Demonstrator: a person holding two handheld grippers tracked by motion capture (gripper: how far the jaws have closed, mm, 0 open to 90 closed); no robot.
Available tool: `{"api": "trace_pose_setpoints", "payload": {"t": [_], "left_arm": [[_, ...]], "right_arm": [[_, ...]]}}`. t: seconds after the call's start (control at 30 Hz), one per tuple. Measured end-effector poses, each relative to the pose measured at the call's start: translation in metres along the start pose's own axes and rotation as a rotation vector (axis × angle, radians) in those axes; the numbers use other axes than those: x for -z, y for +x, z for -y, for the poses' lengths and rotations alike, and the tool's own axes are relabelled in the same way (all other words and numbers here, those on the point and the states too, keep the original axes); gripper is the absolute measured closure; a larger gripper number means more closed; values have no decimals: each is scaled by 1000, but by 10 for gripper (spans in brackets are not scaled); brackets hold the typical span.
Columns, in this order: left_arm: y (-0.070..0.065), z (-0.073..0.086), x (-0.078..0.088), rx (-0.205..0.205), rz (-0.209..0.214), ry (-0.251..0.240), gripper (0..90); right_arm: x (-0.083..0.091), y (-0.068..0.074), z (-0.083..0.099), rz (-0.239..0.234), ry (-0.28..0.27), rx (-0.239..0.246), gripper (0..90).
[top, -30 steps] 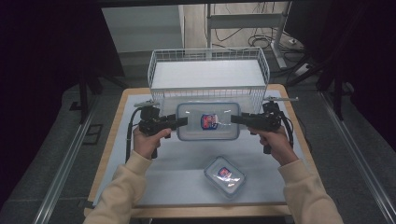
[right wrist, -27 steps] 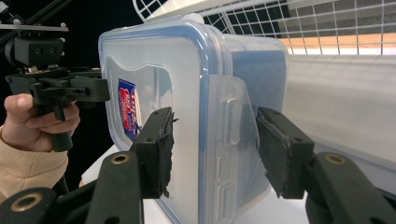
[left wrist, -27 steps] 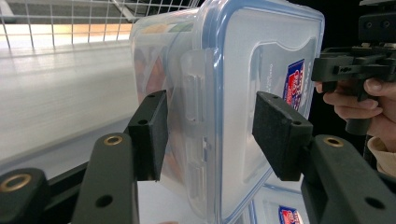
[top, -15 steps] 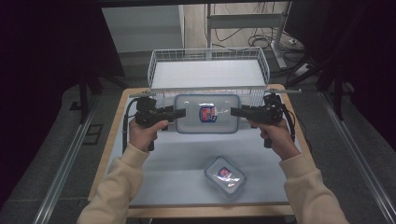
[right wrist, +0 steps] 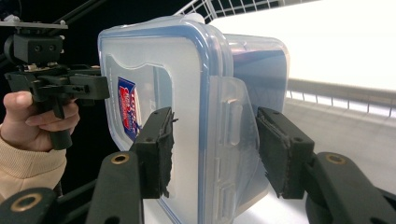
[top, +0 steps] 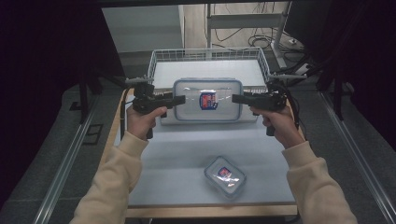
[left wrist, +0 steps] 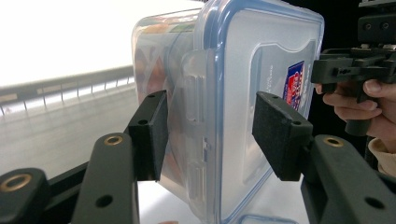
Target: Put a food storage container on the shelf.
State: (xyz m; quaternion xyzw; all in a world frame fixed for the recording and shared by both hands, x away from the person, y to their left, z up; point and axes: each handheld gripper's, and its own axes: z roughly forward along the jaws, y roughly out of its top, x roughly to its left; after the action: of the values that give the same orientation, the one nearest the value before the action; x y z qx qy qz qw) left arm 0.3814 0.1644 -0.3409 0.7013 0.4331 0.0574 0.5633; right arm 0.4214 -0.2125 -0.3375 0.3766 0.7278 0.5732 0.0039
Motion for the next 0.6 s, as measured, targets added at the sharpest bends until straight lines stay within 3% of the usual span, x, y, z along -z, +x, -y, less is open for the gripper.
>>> {"api": "trace_pose_setpoints", "payload": {"t": [0.4,0.6], "left_arm": [[9,-28,-5,-12,14,-9,471],[18,-45,-13,-17,17,-11,474]], "right_arm": [[-2,-3,-32,16,-12,23,475],[-7,-12,-43,11,-17,3,475]]}}
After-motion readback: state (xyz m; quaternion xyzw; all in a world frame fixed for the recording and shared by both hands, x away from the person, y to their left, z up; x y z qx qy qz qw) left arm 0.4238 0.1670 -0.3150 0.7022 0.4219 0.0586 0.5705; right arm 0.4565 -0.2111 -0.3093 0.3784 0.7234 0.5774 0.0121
